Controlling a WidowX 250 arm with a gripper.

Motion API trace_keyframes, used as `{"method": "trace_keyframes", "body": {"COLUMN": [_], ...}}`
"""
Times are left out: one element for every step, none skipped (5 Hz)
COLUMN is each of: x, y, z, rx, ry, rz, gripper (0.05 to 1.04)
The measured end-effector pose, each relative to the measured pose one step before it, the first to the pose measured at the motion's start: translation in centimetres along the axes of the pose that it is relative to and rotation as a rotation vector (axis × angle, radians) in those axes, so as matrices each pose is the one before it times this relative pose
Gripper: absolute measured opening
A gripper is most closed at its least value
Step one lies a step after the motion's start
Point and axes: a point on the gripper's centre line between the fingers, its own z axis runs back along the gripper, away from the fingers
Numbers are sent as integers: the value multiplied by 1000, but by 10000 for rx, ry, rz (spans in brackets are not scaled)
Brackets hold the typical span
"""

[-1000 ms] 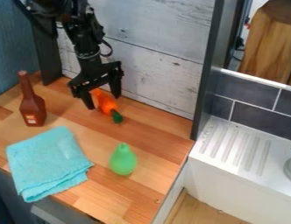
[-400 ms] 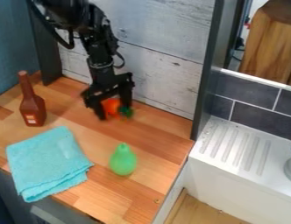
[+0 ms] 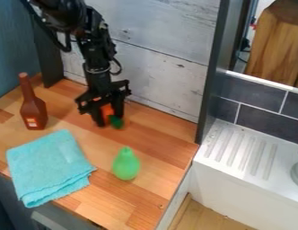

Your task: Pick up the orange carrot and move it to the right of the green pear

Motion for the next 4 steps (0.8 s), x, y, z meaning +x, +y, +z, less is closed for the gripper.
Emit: {"method": "trace_keyframes", "body": {"x": [-353, -222, -1098, -2381], "y": [321, -350, 55, 231], "z": [109, 2144, 3034, 965], "rx": [74, -288, -63, -439], "ry": [201, -154, -291, 431], "rz": [-350, -1065, -507, -348], "gripper": [604, 604, 604, 604]}}
